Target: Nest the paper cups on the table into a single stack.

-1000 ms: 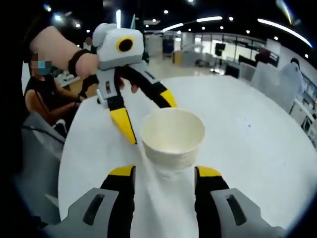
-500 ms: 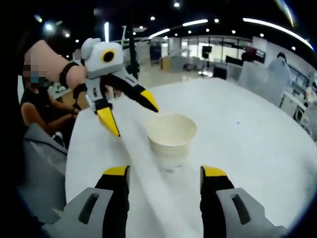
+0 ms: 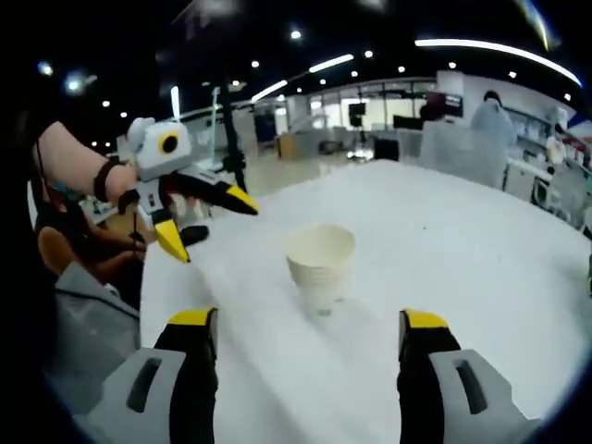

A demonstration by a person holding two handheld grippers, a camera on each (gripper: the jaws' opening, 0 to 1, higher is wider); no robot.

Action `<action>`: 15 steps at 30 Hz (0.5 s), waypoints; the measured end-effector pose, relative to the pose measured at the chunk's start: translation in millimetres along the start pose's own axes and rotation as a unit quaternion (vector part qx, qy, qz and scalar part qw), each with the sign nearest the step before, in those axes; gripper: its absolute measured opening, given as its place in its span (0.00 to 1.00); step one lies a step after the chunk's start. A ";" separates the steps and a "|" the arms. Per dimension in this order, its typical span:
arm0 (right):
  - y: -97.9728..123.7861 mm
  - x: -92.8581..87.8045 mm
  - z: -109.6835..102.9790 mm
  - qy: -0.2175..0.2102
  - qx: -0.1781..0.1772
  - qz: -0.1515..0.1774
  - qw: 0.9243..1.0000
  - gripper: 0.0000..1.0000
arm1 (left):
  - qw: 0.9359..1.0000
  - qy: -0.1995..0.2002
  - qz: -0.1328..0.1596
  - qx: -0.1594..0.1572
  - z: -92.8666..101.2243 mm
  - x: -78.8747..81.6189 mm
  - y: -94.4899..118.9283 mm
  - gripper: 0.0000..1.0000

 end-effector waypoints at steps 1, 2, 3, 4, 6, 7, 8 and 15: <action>2.9 -0.1 -1.8 0.001 -0.001 0.001 1.000 0.81 | 1.000 0.001 0.000 0.002 3.3 -1.2 2.7 0.64; 5.2 -0.2 -3.0 0.001 0.000 0.003 1.000 0.82 | 1.000 0.001 0.000 0.004 5.7 -1.9 4.6 0.65; 8.3 -0.6 -5.1 0.002 0.000 0.006 1.000 0.82 | 1.000 0.002 0.002 0.006 7.9 -2.5 6.4 0.65; 10.5 -0.4 -7.2 0.002 0.000 0.007 1.000 0.83 | 1.000 0.002 0.004 0.008 10.2 -3.0 8.3 0.66; 15.8 -1.4 -11.0 0.002 0.000 0.009 1.000 0.84 | 1.000 0.005 0.008 0.013 16.1 -4.8 12.4 0.68; 16.9 -1.6 -11.6 0.003 0.000 0.009 1.000 0.85 | 1.000 0.007 0.009 0.014 18.6 -5.4 14.0 0.69; 19.3 -1.7 -12.9 0.004 -0.001 0.011 1.000 0.85 | 1.000 0.008 0.013 0.015 23.0 -5.6 16.5 0.70; 36.8 -4.3 -25.1 0.010 -0.004 0.020 1.000 0.90 | 0.999 0.022 0.036 0.033 37.6 -9.8 29.2 0.79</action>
Point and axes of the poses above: the point that each gripper's makers call its tool centre point, and the gripper's own axes: y roughly backward along the fingers, z roughly to its right, x roughly out of its top, the point moved 10 cm from there along y, roughly backward along the fingers, and after that the axes turned 13 degrees about y, right-handed, at the moved point
